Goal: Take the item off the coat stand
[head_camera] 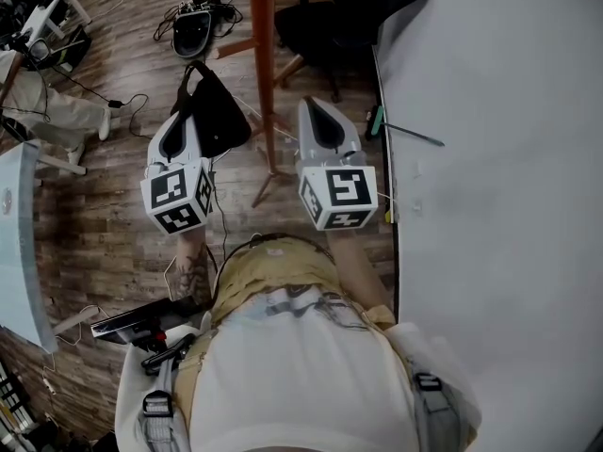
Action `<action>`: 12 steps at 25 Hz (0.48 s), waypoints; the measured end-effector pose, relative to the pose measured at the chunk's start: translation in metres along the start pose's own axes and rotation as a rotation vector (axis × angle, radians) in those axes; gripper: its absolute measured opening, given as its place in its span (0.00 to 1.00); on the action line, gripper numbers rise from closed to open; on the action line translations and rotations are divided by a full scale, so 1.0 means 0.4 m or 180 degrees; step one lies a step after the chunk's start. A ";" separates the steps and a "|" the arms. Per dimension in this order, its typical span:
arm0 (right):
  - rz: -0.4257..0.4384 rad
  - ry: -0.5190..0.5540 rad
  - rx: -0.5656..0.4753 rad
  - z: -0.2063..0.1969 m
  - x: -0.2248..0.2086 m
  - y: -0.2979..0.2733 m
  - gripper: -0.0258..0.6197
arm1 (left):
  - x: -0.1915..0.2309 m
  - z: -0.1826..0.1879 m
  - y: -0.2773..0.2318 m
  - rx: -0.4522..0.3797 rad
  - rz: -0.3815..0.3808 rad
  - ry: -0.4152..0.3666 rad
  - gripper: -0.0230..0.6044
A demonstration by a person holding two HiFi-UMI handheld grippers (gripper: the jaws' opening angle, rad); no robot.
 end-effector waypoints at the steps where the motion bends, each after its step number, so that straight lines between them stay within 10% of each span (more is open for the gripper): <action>1: 0.0001 -0.0002 -0.0001 -0.001 -0.002 0.000 0.04 | -0.002 0.000 -0.001 -0.0002 -0.0003 -0.0001 0.05; 12: 0.0015 -0.0003 -0.0006 -0.014 -0.010 0.009 0.04 | -0.007 -0.002 0.000 -0.0012 -0.0014 -0.0016 0.05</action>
Point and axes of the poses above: the fingertips, and each gripper's own axes: y backward along the fingers, x to its left, z out of its top, the point moved 1 cm from there along y, backward along the fingers, and after that the axes turned 6 degrees about y, right-handed, at the moved point
